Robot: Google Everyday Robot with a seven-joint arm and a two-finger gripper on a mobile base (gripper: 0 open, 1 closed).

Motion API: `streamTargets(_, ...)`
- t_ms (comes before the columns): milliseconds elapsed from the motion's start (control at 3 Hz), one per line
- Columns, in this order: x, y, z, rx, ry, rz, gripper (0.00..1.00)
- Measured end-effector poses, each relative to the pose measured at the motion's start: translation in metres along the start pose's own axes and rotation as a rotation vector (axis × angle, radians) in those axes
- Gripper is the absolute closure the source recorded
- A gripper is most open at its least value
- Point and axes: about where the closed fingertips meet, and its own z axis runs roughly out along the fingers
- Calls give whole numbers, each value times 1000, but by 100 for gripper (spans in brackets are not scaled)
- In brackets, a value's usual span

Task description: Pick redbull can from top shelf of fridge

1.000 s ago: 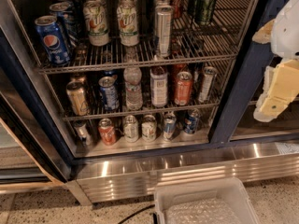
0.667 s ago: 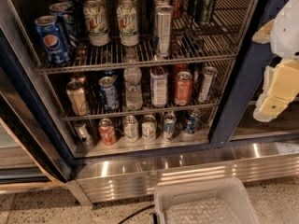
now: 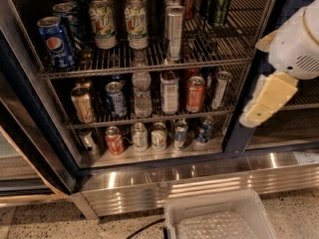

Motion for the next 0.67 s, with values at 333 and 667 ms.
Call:
streamTargets(333,-20,-18,13,60,-160,59,0)
streamTargets(667,-28,-23,8,88,-183,61,0)
